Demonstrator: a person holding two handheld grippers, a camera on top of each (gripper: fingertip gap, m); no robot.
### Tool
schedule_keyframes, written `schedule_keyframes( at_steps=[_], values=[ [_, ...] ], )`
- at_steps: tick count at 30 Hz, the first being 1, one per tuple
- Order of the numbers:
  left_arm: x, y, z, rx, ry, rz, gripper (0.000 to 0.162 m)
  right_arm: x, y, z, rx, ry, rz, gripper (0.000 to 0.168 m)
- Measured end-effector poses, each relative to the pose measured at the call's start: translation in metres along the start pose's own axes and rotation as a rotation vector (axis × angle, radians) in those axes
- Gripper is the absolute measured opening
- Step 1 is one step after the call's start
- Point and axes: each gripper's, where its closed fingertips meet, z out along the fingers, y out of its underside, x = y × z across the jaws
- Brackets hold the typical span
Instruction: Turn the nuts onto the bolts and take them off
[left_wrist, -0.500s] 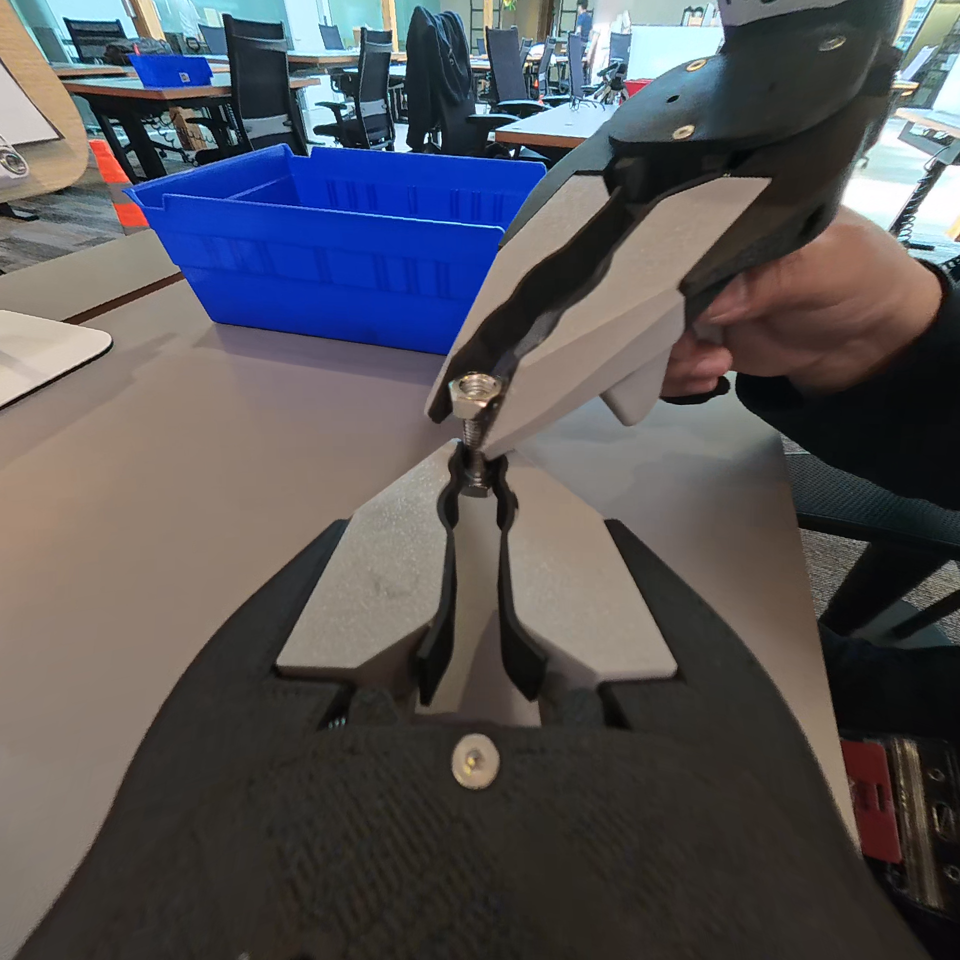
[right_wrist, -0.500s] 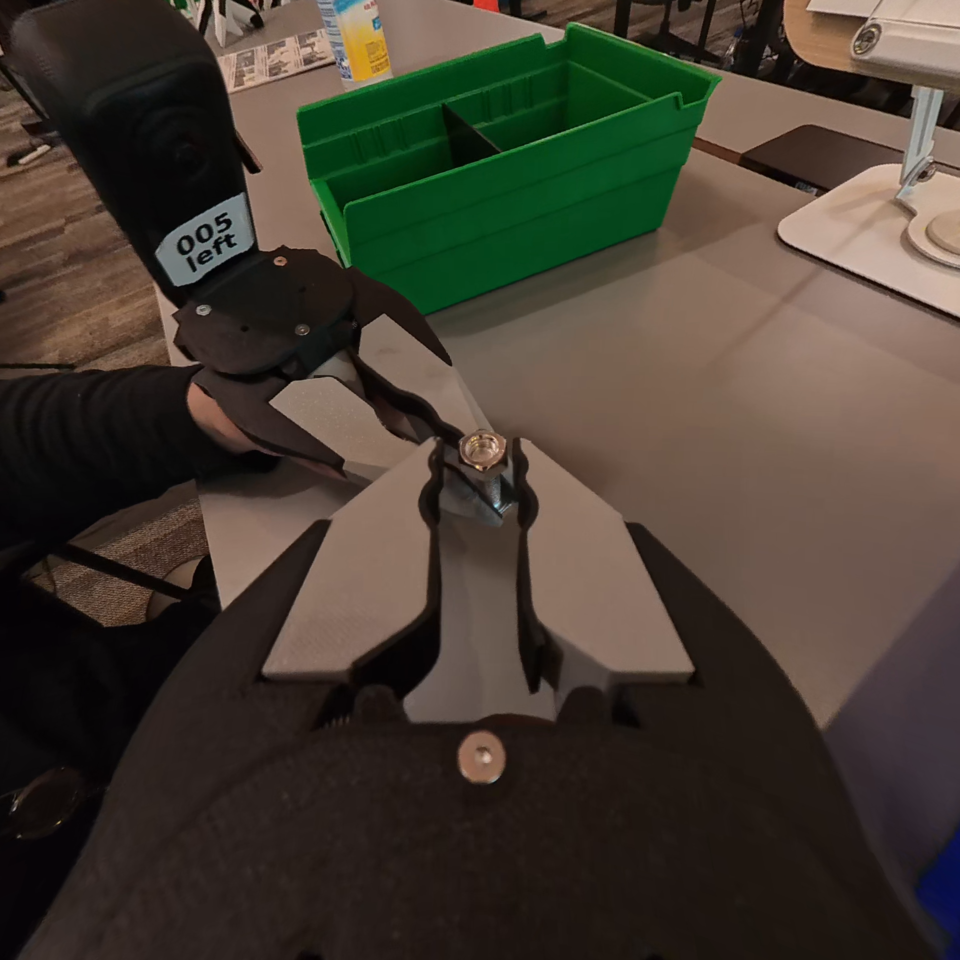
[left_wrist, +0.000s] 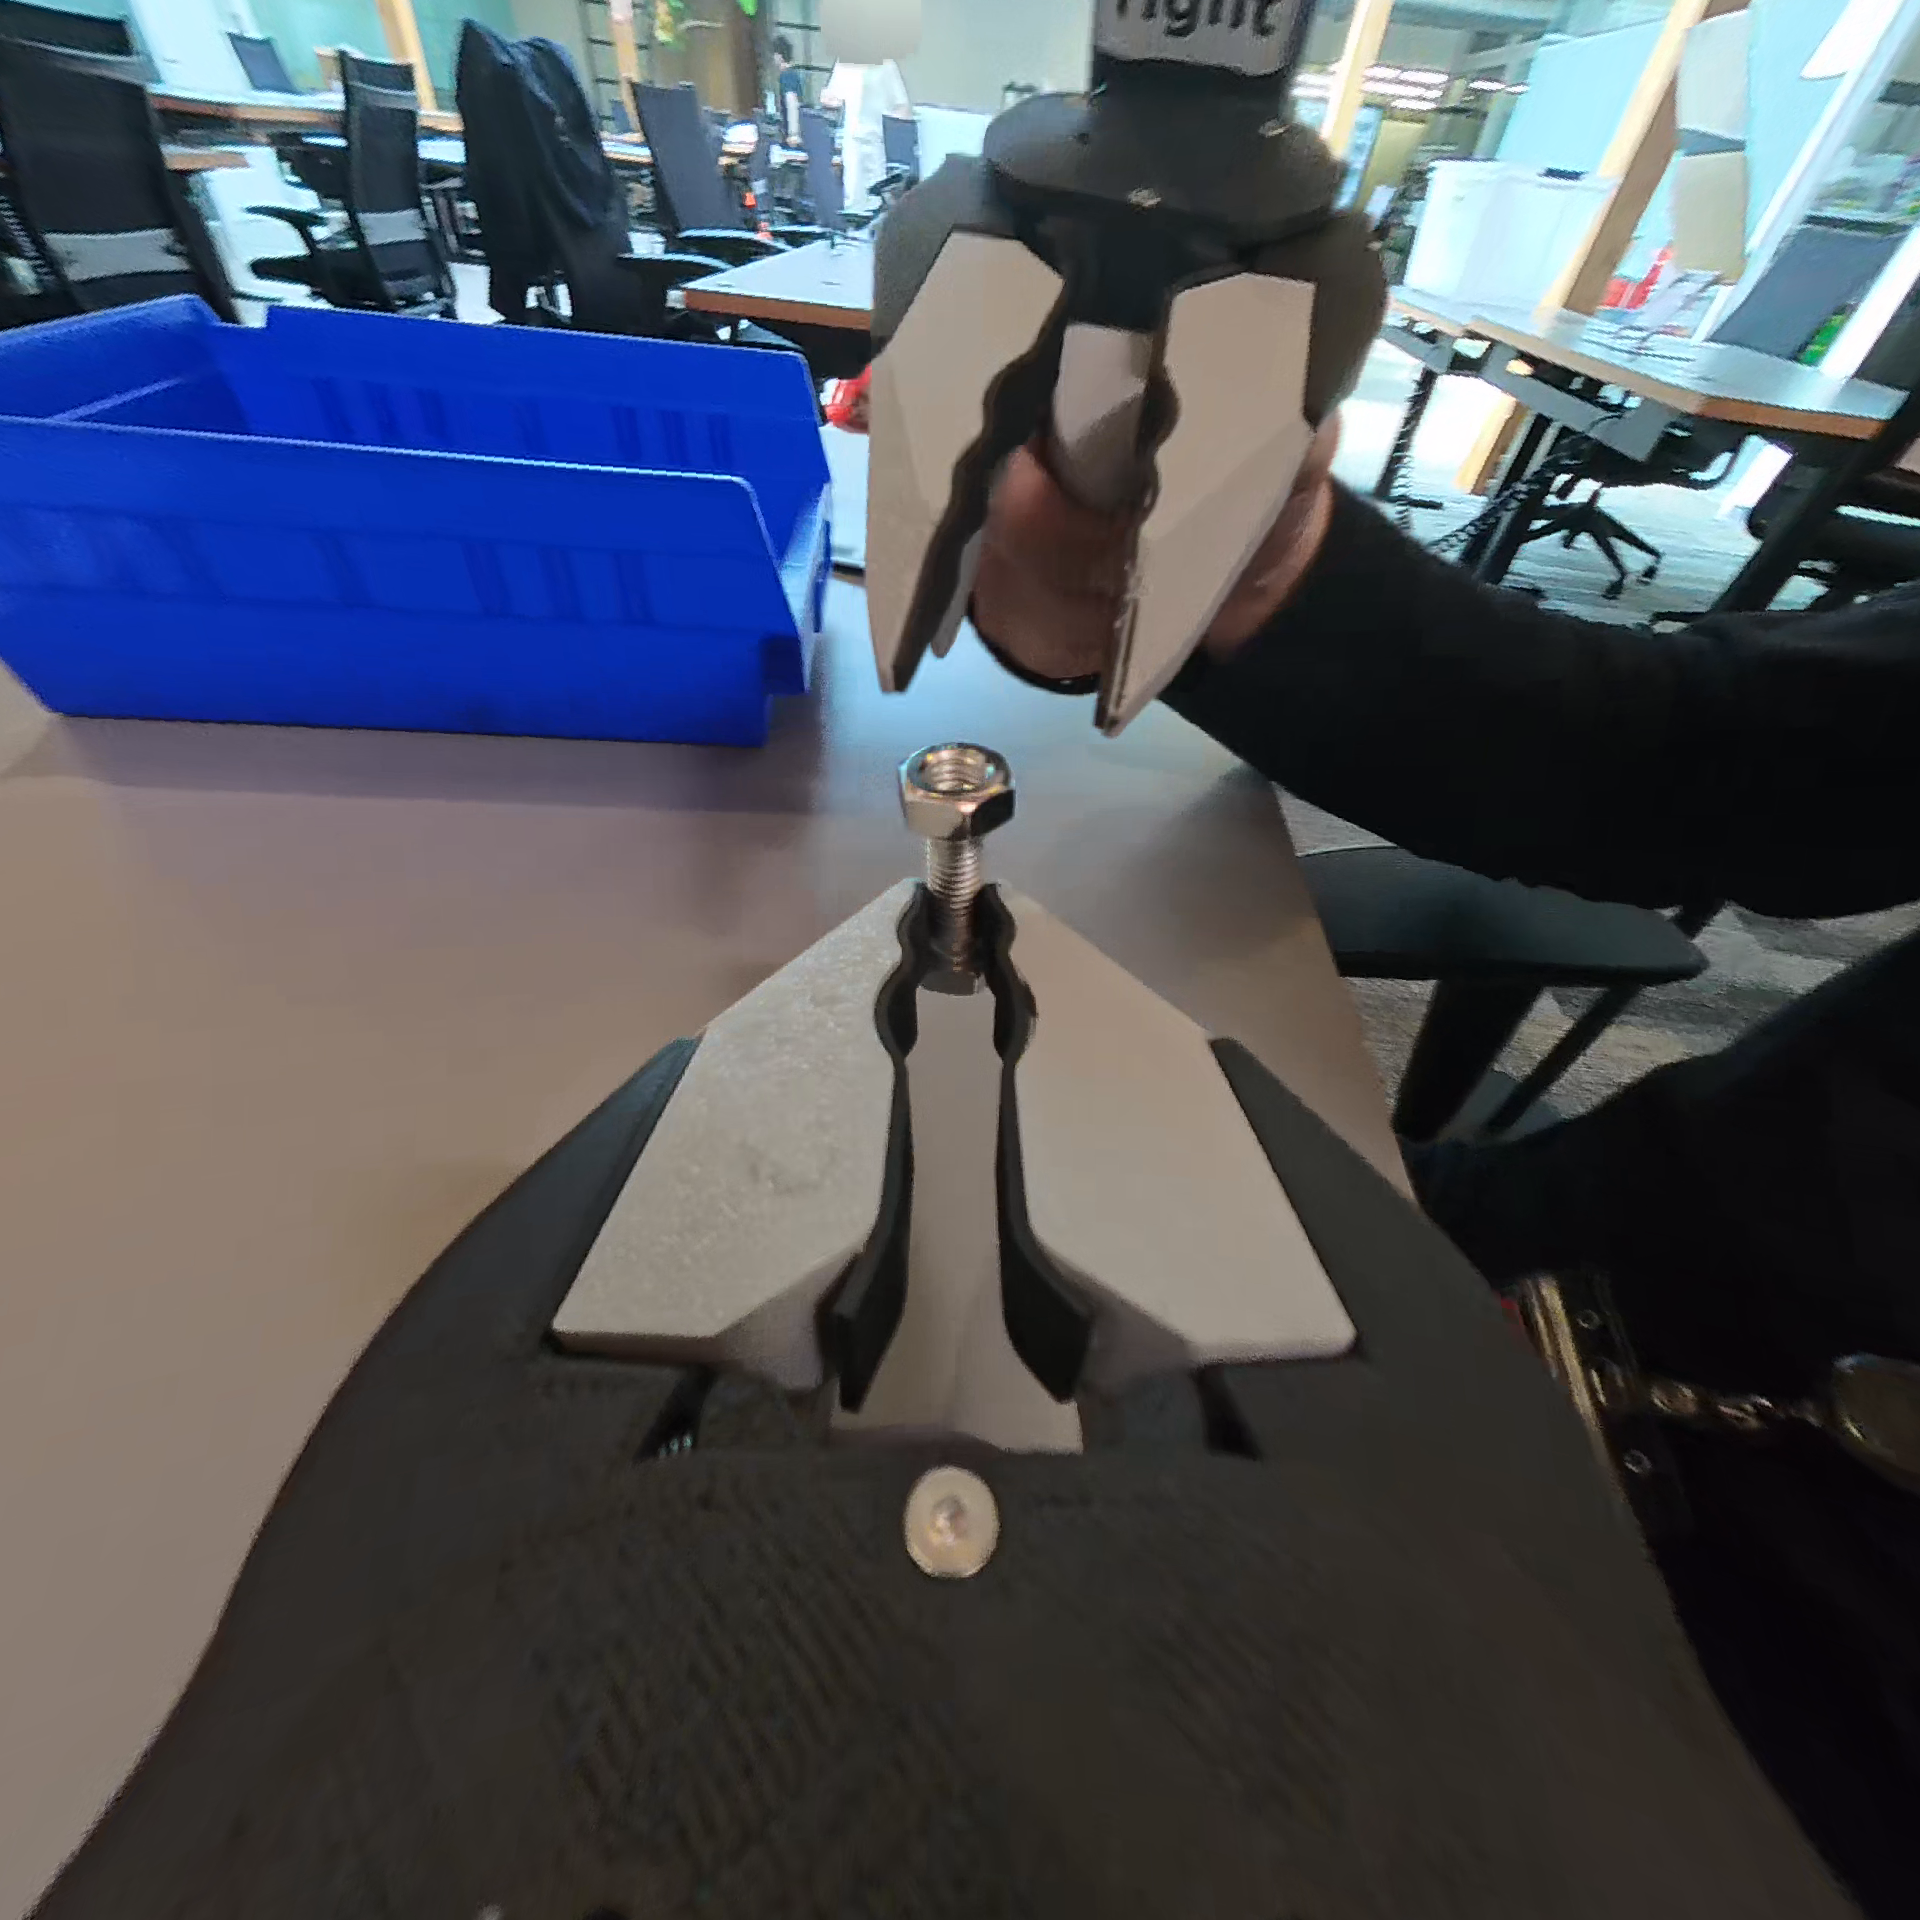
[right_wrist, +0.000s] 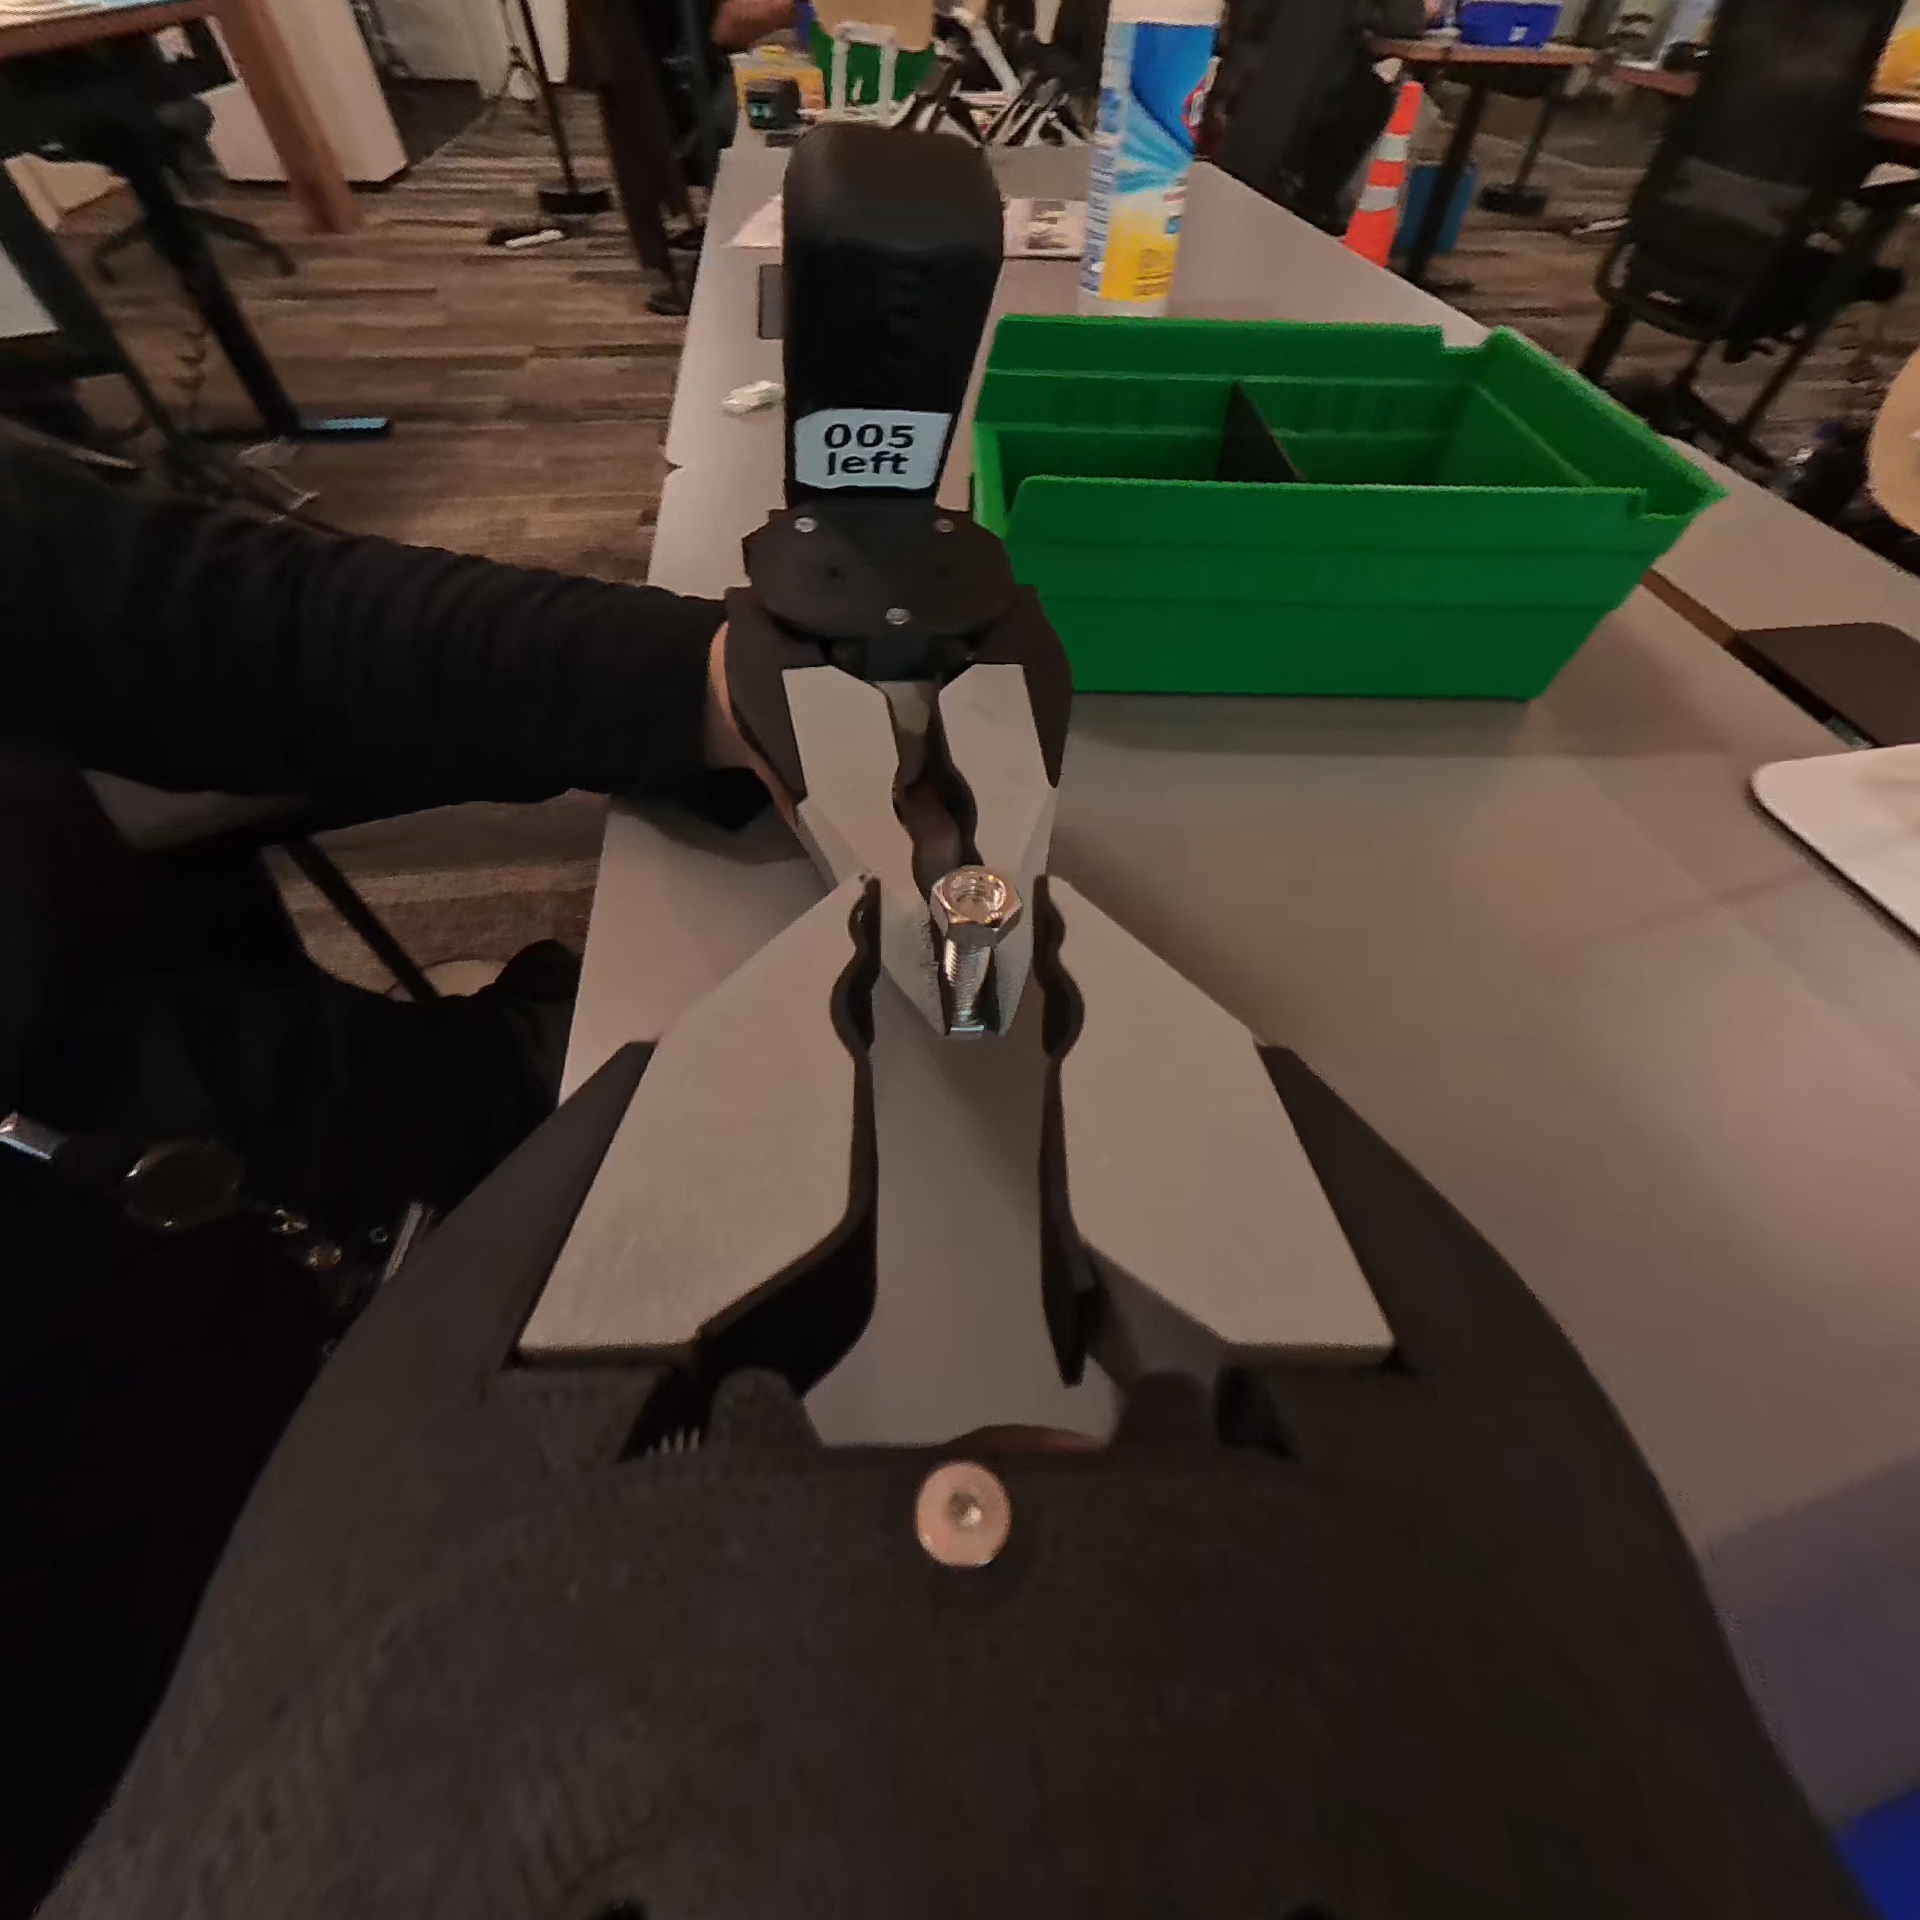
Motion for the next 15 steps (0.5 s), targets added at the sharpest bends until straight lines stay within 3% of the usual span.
schedule_keyframes(
  at_steps=[7,15],
  values=[
    [0.006,0.000,0.000,0.004,0.026,0.012,0.006,-0.004,0.007,0.009,-0.003,-0.018,-0.016,0.027],
    [0.010,0.001,0.001,-0.002,0.040,0.015,0.006,-0.004,0.010,0.014,0.018,-0.036,-0.014,0.017]
  ],
)
